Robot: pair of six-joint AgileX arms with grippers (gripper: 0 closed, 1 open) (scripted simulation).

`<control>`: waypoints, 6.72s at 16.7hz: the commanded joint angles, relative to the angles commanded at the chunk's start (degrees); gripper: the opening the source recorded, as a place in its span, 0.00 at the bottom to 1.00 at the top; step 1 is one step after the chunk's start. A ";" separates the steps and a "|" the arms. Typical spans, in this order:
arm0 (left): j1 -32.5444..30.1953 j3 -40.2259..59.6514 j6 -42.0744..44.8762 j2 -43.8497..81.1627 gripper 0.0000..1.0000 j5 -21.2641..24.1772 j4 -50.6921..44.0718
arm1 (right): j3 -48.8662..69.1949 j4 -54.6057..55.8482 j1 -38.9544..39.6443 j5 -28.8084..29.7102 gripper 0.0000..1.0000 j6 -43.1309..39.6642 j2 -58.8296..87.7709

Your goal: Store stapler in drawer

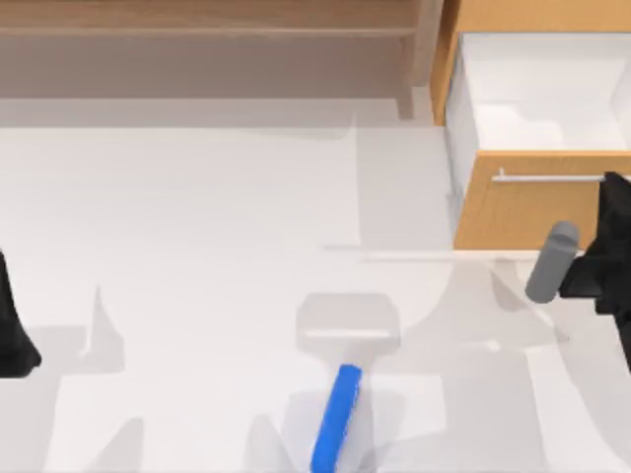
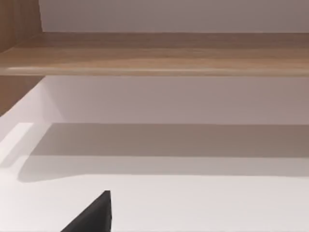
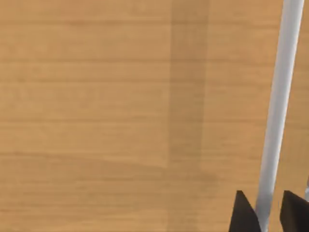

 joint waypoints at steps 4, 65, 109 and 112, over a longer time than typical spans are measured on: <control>0.00 0.00 0.00 0.00 1.00 0.00 0.00 | 0.00 0.00 0.00 0.00 0.75 0.00 0.00; 0.00 0.00 0.00 0.00 1.00 0.00 0.00 | 70.76 -159.52 38.00 -19.55 1.00 163.12 0.01; 0.00 0.00 0.00 0.00 1.00 0.00 0.00 | 65.55 -152.51 37.98 -19.35 0.00 162.53 1.92; 0.00 0.00 0.00 0.00 1.00 0.00 0.00 | 65.45 -152.37 37.99 -19.31 0.00 162.59 2.13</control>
